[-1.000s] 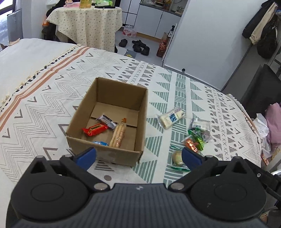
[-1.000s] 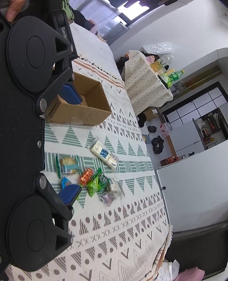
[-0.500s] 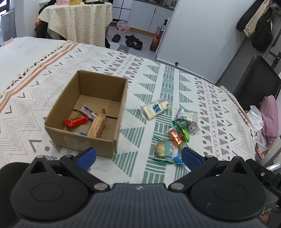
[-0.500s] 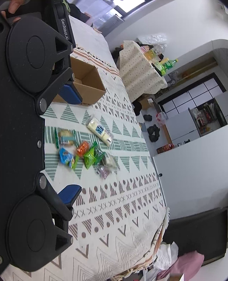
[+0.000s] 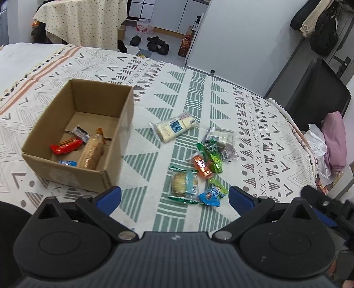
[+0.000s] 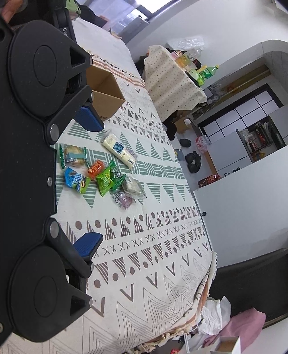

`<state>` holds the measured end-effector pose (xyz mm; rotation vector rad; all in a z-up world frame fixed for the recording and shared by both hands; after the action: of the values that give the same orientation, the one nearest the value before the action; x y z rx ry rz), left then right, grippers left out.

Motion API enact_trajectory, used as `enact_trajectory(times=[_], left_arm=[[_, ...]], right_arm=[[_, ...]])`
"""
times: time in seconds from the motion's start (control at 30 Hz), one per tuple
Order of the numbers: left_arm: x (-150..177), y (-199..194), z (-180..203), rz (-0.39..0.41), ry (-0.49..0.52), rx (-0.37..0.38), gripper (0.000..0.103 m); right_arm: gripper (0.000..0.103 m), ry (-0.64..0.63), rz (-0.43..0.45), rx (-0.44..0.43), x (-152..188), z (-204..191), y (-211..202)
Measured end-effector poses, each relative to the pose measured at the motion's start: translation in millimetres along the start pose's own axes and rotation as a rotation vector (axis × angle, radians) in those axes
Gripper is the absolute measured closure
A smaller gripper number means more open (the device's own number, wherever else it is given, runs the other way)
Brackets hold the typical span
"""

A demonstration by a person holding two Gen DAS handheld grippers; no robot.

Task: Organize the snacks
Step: 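Withdraw both tools from the box toward the remaining snacks, then grasp the clear round-biscuit packet with the left tool while the right tool grips the blue candy packet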

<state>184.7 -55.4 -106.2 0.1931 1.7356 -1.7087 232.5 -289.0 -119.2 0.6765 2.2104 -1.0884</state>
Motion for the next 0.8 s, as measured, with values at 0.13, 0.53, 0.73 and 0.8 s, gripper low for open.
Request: enact_trajectory(times=[0.13,0.53,0.73,0.8], left_arm=[[0.1,15.6,8.2,-0.013,0.002,-0.007,0.002],[2.2,68.6,23.8,-0.071,-0.011,-0.02,0.015],[5.4,96.1,32.4,-0.118,-0.01,-0.017,0.031],[6.8,104.8,34.9,-0.135,-0.01,-0.019,0.034]], right_arm=[[0.011,0.035,-0.036,-0.016,8.8,12.1,15.0],[0.029,0.105,-0.137,-0.089,21.2,21.2,62.5],[0.04,0.128,-0.179,-0.085,23.9,28.9,88.4],[0.042,0.128,-0.192,-0.076,25.3,32.0,95.1]])
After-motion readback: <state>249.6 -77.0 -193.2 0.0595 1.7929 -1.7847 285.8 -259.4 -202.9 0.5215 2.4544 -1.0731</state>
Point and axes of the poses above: each gripper's, at about its wrist camera, not at the fingertips, and y roughly the way its jaws point, z to its right, x to its underside, the point moved 6 cm from there along y, roughly the way its jaws point, and after that the axes turned 11 degrees about -x, right-handed, at the moved point
